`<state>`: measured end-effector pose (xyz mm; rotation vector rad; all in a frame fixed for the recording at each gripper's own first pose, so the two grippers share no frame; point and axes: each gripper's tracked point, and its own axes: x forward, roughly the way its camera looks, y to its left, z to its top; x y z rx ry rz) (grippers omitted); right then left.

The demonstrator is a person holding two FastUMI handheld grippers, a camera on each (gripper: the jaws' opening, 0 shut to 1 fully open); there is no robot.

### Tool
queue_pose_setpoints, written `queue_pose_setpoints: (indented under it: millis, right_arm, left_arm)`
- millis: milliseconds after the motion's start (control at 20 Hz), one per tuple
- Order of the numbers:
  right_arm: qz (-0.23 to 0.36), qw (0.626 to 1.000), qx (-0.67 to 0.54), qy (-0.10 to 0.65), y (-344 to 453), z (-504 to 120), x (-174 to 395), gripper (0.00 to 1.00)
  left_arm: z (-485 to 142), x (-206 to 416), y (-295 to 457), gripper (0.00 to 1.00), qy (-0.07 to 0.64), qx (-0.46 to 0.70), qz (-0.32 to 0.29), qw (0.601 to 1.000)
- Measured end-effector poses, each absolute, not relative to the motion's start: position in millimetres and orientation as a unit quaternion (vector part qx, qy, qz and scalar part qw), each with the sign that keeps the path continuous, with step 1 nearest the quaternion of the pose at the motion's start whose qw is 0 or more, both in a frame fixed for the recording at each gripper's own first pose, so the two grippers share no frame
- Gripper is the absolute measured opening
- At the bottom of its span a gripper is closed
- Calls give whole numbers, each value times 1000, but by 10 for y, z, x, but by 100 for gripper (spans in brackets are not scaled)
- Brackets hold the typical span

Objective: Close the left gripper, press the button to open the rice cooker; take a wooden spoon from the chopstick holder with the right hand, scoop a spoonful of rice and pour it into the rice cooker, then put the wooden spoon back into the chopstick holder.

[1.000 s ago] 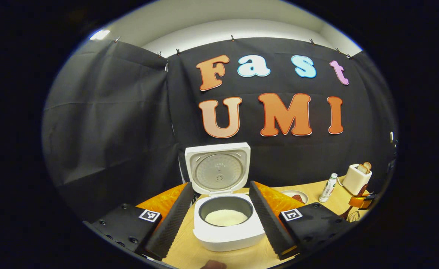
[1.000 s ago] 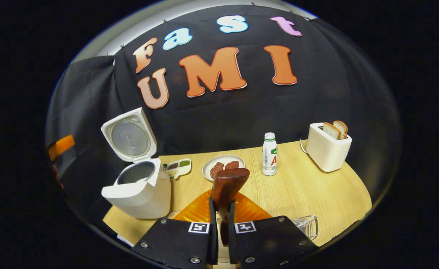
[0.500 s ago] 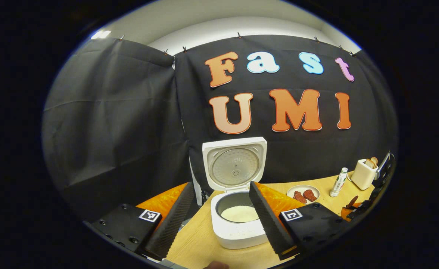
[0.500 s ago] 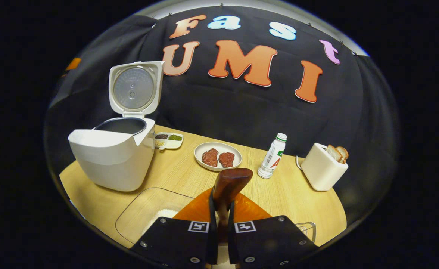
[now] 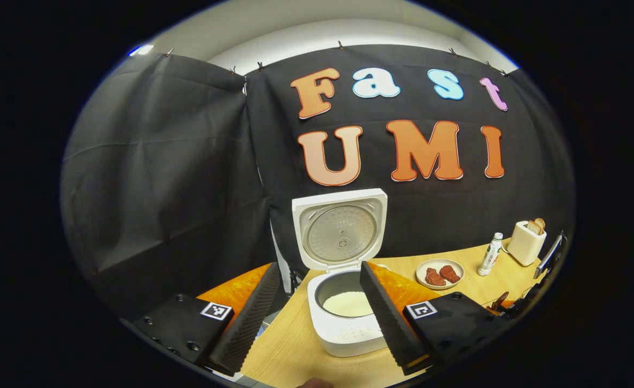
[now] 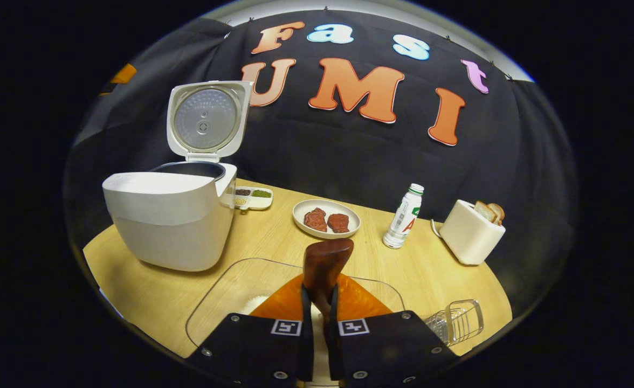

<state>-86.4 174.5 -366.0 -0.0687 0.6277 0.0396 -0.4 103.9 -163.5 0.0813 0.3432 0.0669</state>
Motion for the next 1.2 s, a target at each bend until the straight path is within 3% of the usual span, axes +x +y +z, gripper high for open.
queue_pose_setpoints:
  millis: [250,600,850,1200]
  right_arm:
    - [25,921,153,356,2110,-3677,-875,11]
    - [-57,831,369,411,1820,-3839,-909,11]
    - [-84,780,480,393,1503,-3819,-932,10]
    - [-101,743,566,343,1076,-3539,-850,10]
  left_arm:
    - [-1631,-19,1114,100,172,38,32,984]
    - [-1652,-73,1214,100,175,29,37,983]
    - [-1673,-70,1139,100,177,19,31,984]
    - [-1659,-66,1096,100,172,15,24,985]
